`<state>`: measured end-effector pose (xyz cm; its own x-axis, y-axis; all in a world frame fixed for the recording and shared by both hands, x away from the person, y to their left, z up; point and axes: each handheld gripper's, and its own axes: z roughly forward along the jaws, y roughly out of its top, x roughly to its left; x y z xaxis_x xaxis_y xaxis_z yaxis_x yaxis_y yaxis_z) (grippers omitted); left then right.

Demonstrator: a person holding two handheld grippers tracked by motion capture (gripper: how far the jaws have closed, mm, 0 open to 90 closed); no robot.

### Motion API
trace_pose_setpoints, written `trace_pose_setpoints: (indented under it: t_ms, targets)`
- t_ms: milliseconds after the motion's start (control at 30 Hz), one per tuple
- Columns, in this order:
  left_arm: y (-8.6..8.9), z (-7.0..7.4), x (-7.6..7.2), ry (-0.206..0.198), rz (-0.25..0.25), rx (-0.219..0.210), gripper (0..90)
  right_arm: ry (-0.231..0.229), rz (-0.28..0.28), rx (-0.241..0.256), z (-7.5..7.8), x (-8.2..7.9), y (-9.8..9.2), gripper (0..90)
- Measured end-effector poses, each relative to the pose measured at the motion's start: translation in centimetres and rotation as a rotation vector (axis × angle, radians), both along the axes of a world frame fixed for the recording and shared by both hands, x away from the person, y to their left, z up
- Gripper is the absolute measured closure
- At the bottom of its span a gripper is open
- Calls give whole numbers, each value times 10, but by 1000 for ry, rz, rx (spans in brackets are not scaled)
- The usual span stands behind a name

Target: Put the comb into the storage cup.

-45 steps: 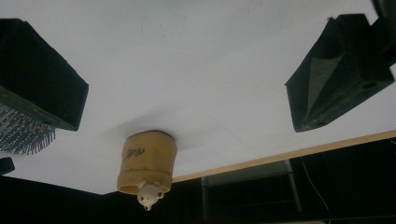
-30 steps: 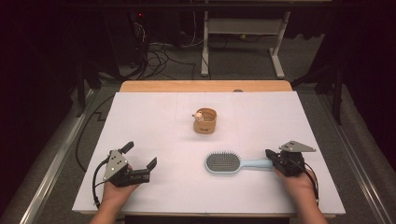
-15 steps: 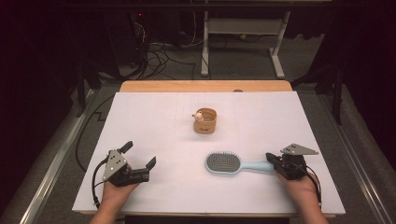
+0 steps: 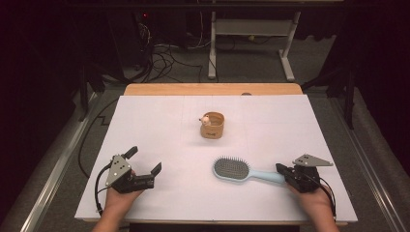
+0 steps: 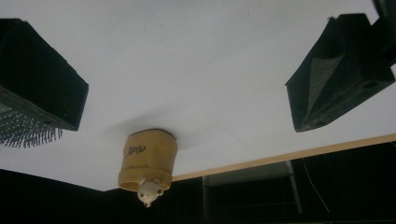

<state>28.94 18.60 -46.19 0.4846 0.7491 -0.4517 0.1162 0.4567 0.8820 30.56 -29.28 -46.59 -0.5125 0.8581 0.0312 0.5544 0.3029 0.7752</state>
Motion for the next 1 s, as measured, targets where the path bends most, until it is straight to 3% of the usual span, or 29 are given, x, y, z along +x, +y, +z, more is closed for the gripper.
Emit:
trace_pose_setpoints:
  t_ms: [533, 1000]
  targets:
    - [-1, 0, 1, 48, -23, -5, 6, 5, 37, -4, -1, -17, 2, 900]
    - [0, 0, 1, 26, -11, 2, 3, 11, 58, 0, -2, -27, 1, 900]
